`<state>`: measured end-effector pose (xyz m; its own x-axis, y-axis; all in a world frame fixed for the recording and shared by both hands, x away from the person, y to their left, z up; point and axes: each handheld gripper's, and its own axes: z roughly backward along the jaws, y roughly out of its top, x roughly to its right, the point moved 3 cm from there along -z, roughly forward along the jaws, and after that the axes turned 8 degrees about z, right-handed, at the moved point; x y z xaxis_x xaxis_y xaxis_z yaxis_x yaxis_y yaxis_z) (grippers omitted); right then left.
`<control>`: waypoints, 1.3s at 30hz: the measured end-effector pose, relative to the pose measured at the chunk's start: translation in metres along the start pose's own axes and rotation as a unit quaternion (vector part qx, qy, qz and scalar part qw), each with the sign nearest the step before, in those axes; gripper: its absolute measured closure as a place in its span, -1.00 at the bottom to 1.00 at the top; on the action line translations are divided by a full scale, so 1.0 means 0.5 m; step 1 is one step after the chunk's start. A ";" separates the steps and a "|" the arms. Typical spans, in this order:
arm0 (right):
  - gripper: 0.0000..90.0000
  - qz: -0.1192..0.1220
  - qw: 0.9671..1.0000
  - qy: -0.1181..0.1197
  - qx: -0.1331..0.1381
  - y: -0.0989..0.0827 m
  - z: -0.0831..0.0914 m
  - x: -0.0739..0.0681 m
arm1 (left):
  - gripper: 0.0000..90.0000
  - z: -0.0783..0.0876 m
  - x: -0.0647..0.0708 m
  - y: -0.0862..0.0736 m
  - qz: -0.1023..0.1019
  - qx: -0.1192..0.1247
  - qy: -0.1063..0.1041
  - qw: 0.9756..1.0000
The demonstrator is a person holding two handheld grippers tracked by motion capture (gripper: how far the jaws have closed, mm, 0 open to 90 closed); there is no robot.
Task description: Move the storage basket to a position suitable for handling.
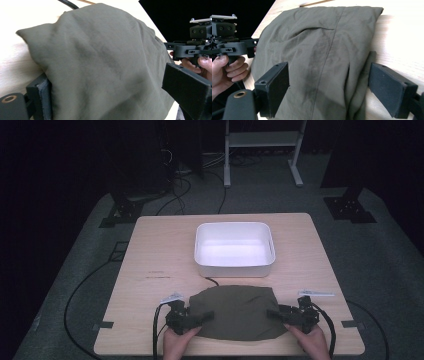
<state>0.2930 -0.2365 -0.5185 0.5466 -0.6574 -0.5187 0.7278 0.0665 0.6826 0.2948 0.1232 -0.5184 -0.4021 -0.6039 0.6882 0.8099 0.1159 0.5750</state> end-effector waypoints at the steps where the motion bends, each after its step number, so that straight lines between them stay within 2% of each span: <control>1: -0.62 0.000 1.000 -0.001 0.000 0.001 -0.002 -0.002 | -0.81 -0.002 0.001 0.000 0.000 -0.001 0.000 1.000; 11: -0.43 0.009 1.000 -0.007 -0.016 0.007 -0.023 -0.018 | -0.69 -0.025 0.009 0.015 0.005 -0.031 -0.003 1.000; 15: -0.26 0.016 1.000 -0.004 -0.024 0.006 -0.033 -0.026 | -0.51 -0.032 0.013 0.014 -0.005 -0.037 0.004 0.999; 18: -0.15 0.018 1.000 -0.005 -0.024 0.005 -0.037 -0.029 | -0.41 -0.034 0.013 0.014 -0.003 -0.038 0.004 0.999; 23: -0.03 0.024 0.999 0.005 -0.026 0.000 -0.041 -0.033 | -0.28 -0.042 0.019 0.012 -0.010 -0.047 0.006 0.999; 27: 0.10 0.038 0.999 0.013 -0.030 -0.006 -0.043 -0.038 | -0.12 -0.046 0.025 0.006 -0.016 -0.055 0.002 0.998; 32: 0.21 0.038 0.999 0.022 -0.031 -0.011 -0.045 -0.038 | 0.04 -0.047 0.021 0.003 -0.007 -0.063 -0.013 0.998; 39: 0.30 0.037 0.998 0.044 -0.030 -0.016 -0.045 -0.038 | 0.13 -0.046 0.022 -0.006 -0.002 -0.062 -0.026 0.998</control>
<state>0.2864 -0.2076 -0.5257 0.6317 -0.5809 -0.5133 0.7066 0.1591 0.6895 0.2980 0.0981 -0.5228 -0.4240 -0.5619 0.7103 0.8538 0.0135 0.5204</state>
